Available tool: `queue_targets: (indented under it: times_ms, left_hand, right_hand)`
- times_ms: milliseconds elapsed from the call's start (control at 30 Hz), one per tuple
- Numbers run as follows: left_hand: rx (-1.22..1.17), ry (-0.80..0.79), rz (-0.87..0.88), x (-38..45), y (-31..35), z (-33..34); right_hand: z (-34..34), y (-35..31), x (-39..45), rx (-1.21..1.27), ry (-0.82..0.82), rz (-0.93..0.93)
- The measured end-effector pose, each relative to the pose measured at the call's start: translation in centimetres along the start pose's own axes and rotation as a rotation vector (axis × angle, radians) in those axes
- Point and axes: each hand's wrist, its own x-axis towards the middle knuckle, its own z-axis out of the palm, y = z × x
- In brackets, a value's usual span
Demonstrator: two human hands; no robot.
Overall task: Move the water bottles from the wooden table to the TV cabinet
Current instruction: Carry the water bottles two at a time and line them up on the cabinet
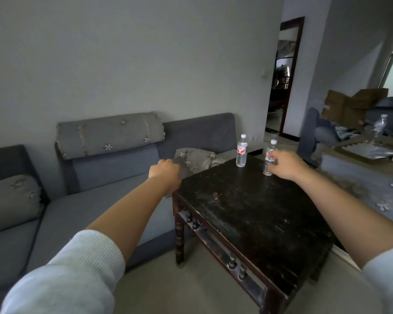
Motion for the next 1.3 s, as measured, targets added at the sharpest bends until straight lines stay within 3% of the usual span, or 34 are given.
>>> queue_targets:
  times_ms: [233, 533, 933, 1100, 1300]
  left_hand:
    - [0.019, -0.014, 0.001, 15.6, 2.3, -1.2]
    - [0.003, -0.07, 0.118, 32.8, 3.6, 1.9]
    - [0.007, 0.149, 0.61, 54.0, 8.1, 2.5]
    - [-0.001, 0.059, 0.721, 59.2, 14.0, 3.8]
    - [-0.064, -0.082, 0.687, 64.3, 21.6, 6.3]
  right_hand:
    - [0.7, 3.9, 15.5, 0.067, -0.029, 0.045]
    - [6.6, 8.4, 29.3, 0.104, -0.075, 0.208]
    - [10.2, 11.1, 41.3, 0.098, 0.057, 0.515]
    - [11.3, 14.7, 43.0, 0.051, 0.036, 0.595]
    - [12.9, 17.9, 49.3, 0.022, -0.005, 0.59]
